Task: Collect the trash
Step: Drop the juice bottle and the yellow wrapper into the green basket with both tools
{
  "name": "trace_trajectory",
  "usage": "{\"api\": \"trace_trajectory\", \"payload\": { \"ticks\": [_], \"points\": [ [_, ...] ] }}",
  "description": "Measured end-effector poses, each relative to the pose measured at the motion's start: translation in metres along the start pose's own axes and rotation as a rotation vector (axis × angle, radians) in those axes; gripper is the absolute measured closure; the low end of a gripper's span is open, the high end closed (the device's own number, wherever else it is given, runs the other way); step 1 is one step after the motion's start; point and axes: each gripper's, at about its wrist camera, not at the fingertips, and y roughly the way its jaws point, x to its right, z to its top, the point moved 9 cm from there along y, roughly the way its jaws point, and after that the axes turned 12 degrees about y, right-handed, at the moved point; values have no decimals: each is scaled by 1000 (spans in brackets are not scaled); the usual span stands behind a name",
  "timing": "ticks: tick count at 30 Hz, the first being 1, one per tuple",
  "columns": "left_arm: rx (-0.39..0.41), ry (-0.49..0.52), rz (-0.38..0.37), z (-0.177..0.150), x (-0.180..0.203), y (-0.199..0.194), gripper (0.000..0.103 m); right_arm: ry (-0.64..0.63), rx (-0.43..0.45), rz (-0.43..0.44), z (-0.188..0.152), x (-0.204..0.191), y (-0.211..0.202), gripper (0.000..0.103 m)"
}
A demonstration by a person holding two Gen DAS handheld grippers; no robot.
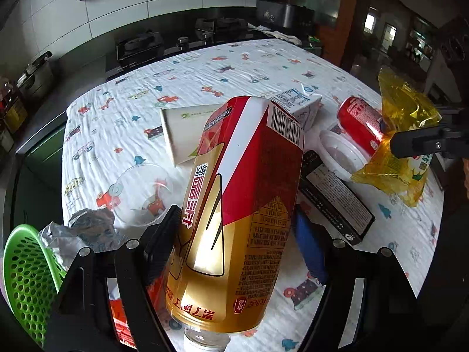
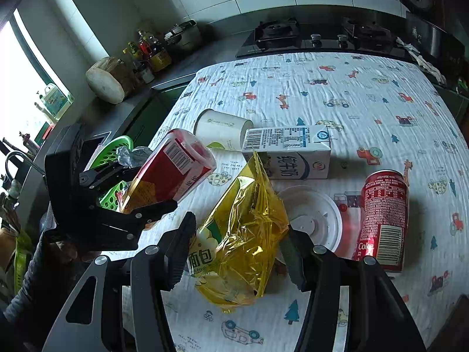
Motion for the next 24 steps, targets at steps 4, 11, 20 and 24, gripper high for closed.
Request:
{"api": "trace_trajectory", "payload": {
  "ticks": [4,11,20,24],
  "points": [
    [39,-72,22,-13,-25,-35,29,-30,-5,22,1,-22,4,49],
    [69,-211,192,-52,-119,-104,29,-93,-37,85,1,-77,26,49],
    [-17,-423,338,-130,-246,-109,29,-165,-97,143,-2,-151,68,49],
    [-82,-528,316,-167,-273,-81,29,-196,-118,155,-2,-179,82,49]
  ]
}}
